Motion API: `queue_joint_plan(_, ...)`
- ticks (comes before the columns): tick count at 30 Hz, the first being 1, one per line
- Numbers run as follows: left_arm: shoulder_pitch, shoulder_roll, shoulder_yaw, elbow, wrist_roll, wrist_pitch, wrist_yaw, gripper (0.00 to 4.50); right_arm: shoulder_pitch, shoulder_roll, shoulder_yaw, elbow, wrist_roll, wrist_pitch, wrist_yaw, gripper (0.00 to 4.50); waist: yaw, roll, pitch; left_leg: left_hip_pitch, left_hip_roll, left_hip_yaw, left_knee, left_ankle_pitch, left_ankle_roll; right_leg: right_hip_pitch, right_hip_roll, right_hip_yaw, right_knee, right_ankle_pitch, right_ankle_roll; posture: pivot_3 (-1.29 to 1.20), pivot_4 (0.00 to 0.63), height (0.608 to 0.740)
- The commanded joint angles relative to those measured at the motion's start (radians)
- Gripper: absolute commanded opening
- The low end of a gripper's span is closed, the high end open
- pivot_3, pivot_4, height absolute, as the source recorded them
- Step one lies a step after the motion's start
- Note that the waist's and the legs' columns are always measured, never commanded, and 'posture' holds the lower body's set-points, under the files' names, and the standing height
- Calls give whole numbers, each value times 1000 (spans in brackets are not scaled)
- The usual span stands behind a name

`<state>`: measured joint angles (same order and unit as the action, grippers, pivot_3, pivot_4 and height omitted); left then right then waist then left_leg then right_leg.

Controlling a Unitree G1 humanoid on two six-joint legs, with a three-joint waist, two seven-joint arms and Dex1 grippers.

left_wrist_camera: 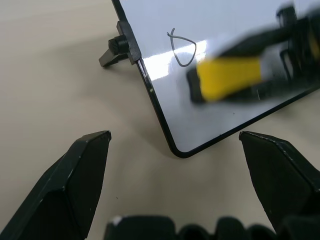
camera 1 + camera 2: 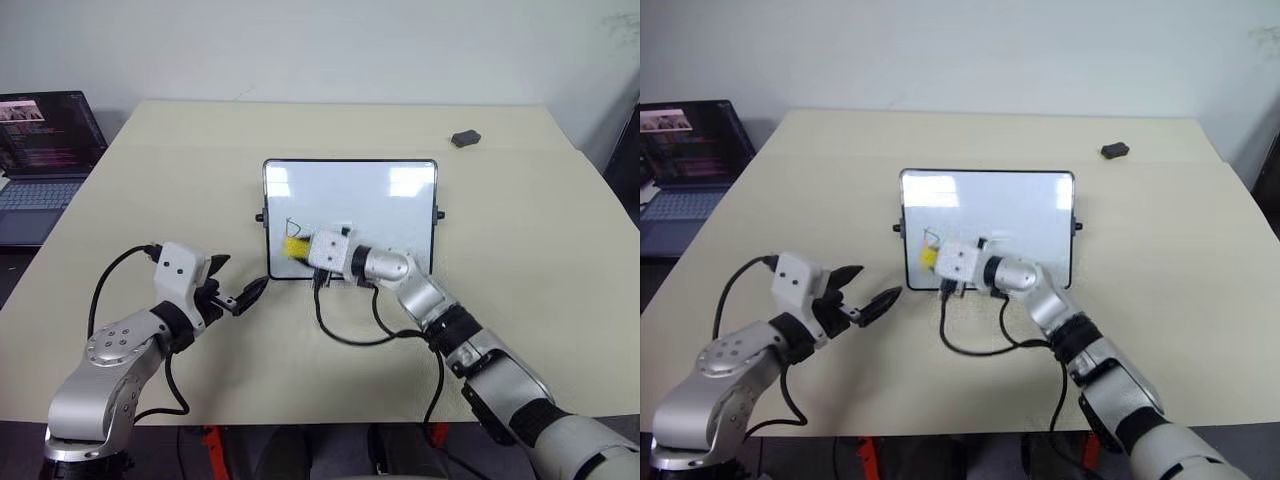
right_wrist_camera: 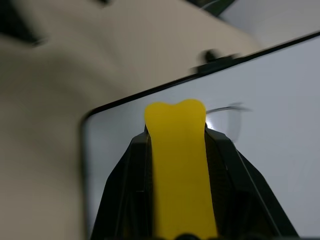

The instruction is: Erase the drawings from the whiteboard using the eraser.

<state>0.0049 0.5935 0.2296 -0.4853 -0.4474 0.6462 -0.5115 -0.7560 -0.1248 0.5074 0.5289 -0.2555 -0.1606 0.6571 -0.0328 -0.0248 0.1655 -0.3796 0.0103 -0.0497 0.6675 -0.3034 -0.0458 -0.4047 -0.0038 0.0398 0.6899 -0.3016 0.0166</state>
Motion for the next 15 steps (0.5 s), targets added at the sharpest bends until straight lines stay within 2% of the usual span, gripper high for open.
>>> queue_joint_plan(1, -18, 3, -4, -41, -1, -6, 6, 4500, -8, -13, -25, -58, 3, 29, 13, 1091, 0, 0, 0, 0, 0, 0, 1, 0, 0, 0, 0, 0, 1, 0, 0, 0, 150, 740)
queue_joint_plan(9, -28, 4, -16, -38, 1, -5, 5, 4500, -164, 21, -165, -65, 51, 22, -88, 1091, -2, 1, 1, 0, 0, -1, 8, 0, 0, 0, 1, -1, 7, 0, 0, 0, 150, 740)
queue_joint_plan(15, -27, 2, -28, -40, 0, -3, 7, 4500, -254, 65, -171, 56, 11, 6, -173, 1091, -2, 1, 1, -1, 0, -1, 8, 0, 0, -1, 1, 0, 6, 0, 0, 0, 150, 740)
